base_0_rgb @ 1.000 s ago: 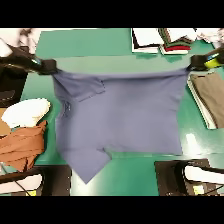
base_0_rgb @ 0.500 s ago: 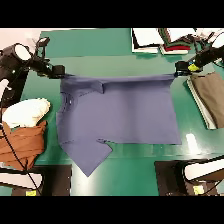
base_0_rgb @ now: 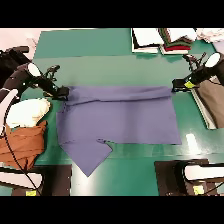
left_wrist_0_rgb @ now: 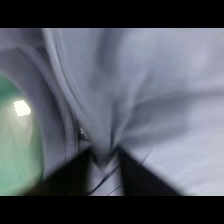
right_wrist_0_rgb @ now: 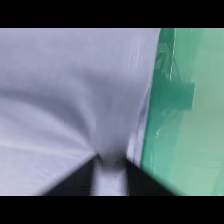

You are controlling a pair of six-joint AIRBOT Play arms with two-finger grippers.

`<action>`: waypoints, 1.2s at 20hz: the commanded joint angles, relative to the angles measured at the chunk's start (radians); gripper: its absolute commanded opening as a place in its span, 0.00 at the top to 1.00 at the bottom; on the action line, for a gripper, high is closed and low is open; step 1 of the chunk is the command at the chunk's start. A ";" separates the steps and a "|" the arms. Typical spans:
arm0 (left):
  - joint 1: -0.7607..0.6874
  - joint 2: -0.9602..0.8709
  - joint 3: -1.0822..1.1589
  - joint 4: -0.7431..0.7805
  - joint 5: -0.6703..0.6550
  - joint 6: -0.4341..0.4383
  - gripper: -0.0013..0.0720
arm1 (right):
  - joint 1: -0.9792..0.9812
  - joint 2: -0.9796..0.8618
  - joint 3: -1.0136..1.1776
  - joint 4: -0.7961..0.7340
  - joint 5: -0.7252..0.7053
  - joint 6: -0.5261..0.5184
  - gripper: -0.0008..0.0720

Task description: Fold the shirts.

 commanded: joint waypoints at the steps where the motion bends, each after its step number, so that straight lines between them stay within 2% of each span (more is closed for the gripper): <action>1: 0.001 0.021 -0.035 -0.002 -0.006 -0.052 0.24 | 0.001 0.031 -0.034 0.009 -0.029 0.010 0.42; 5: 0.000 0.210 -0.092 0.072 -0.063 -0.069 0.24 | -0.006 0.152 -0.023 0.009 0.031 0.010 0.42; 8: 0.000 0.427 -0.322 0.105 -0.098 -0.120 0.24 | 0.005 0.289 -0.103 0.009 0.016 0.010 0.42; 13: 0.000 0.746 -0.740 0.028 -0.121 -0.191 0.24 | 0.006 0.437 -0.233 0.010 -0.061 0.010 0.42; 17: 0.000 0.802 -0.880 -0.096 -0.110 -0.189 0.24 | 0.006 0.476 -0.268 0.010 -0.060 0.010 0.43; 20: 0.000 0.802 -0.921 -0.113 -0.078 -0.189 0.24 | 0.006 0.485 -0.268 0.010 -0.060 0.010 0.43; 24: 0.000 0.802 -0.965 -0.231 -0.016 -0.179 0.24 | 0.006 0.484 -0.268 0.010 -0.060 0.011 0.43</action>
